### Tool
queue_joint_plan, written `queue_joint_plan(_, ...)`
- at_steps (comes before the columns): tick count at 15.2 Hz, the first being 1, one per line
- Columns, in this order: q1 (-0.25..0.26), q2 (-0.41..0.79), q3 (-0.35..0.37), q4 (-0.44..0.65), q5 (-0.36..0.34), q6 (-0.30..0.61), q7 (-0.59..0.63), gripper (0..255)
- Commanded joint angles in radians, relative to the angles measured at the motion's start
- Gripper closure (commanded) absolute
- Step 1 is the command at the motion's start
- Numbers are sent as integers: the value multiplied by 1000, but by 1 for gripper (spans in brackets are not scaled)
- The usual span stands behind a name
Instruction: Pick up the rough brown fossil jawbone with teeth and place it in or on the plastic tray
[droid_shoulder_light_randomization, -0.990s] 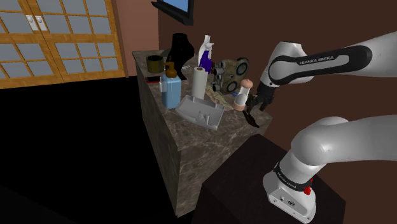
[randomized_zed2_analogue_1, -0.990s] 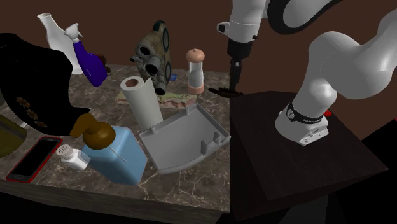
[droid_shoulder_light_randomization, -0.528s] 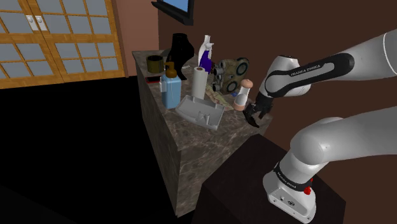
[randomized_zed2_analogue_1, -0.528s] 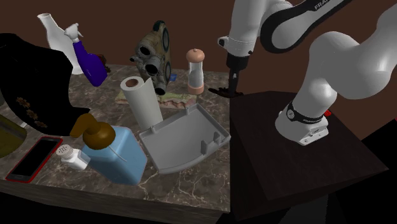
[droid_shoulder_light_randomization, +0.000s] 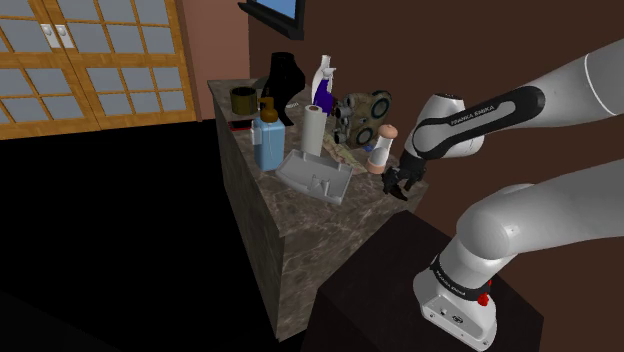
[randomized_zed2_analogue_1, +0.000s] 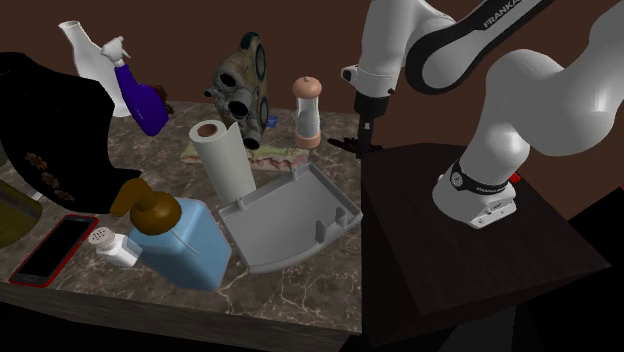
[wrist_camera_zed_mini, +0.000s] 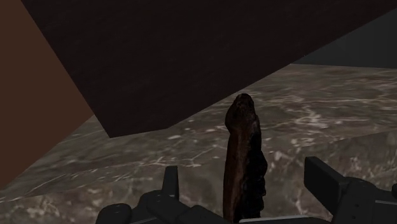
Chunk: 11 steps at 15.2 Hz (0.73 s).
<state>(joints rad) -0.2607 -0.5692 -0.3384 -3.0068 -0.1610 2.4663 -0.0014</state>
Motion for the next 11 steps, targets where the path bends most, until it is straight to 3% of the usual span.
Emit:
queue_joint_plan(1,0,1,0,0,0,1,0,0)
queue_joint_plan(2,0,0,0,0,0,0,0,0)
queue_joint_plan(3,0,0,0,0,0,0,0,255)
queue_joint_plan(11,0,0,0,0,0,0,0,255)
